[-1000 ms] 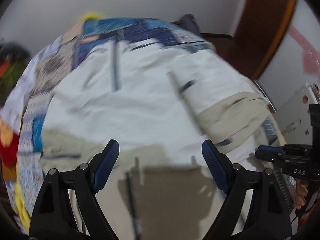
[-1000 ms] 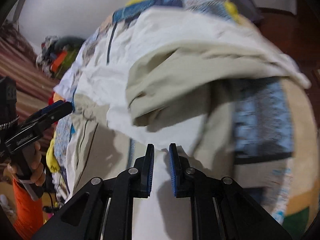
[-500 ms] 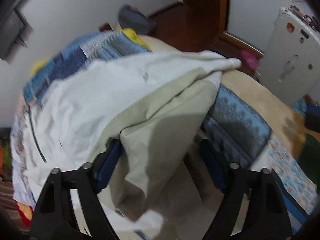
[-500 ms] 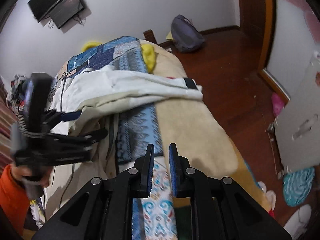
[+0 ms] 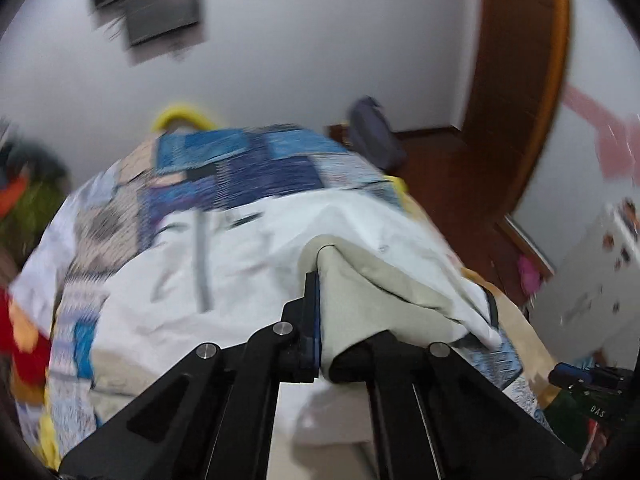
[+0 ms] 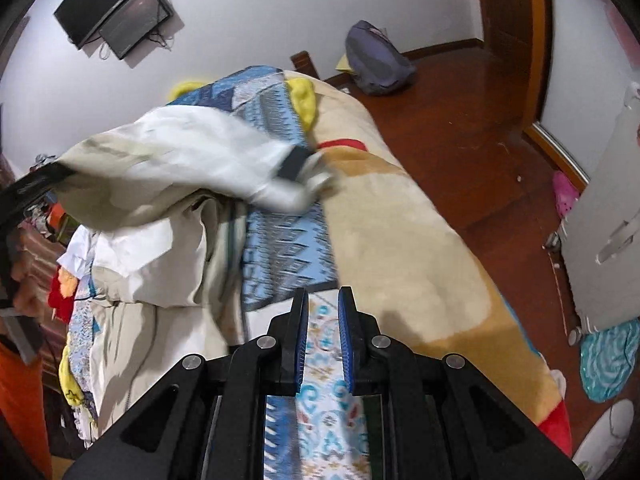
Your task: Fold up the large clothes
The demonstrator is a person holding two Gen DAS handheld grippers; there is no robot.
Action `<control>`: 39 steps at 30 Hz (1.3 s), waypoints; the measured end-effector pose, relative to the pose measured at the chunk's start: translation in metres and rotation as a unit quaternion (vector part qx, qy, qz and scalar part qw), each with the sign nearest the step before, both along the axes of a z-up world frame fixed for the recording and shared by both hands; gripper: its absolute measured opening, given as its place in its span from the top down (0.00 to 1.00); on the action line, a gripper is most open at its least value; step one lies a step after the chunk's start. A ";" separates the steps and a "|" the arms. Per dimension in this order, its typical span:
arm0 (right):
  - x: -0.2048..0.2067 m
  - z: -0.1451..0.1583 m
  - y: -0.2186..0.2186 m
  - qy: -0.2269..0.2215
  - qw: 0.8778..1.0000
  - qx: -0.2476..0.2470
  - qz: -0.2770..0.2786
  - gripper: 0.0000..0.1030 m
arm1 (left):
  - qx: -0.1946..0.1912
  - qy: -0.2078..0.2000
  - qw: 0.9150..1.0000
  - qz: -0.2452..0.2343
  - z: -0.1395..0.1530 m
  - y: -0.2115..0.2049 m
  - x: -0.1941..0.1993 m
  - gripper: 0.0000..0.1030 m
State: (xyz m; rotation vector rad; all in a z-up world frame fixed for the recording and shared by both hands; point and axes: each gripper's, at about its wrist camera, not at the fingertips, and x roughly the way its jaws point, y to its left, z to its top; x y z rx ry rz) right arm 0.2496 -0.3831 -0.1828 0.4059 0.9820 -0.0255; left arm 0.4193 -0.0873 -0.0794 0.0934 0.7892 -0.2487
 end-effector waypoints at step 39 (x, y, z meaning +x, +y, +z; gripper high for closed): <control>0.036 0.005 0.081 0.002 0.990 -0.045 0.133 0.89 | 0.087 0.051 0.994 -0.053 -0.094 -0.022 -0.028 0.90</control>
